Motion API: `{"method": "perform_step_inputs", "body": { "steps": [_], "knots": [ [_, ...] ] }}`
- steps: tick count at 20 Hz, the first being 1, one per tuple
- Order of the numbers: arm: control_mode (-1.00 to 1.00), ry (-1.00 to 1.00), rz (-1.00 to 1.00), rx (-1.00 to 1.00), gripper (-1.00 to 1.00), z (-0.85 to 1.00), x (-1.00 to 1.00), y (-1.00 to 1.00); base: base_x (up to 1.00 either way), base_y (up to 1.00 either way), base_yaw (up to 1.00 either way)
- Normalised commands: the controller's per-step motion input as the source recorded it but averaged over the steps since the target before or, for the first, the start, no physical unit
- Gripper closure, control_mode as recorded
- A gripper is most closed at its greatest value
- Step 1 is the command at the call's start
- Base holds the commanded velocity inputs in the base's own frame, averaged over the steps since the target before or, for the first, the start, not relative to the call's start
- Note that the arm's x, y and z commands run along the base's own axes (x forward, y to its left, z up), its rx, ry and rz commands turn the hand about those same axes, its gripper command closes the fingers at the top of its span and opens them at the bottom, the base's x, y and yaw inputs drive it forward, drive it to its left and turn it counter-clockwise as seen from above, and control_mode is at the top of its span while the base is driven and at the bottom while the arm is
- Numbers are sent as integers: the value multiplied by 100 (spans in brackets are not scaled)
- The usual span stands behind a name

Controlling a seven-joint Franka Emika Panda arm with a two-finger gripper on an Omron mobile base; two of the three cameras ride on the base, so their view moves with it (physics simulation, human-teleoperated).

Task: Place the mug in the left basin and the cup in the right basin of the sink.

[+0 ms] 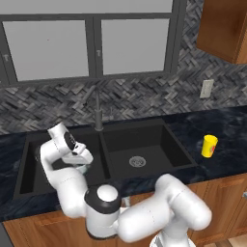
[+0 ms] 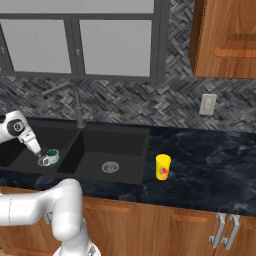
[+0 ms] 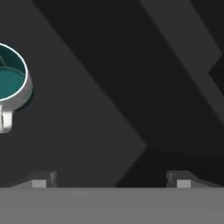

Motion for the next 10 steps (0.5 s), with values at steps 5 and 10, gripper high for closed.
{"method": "perform_step_inputs", "body": {
  "steps": [5,10],
  "knots": [
    [-100,0,5,0,-100,37,-34,-28,0,0,0],
    [-100,-1,10,0,-100,38,-36,-31,0,0,0]
  ]
}}
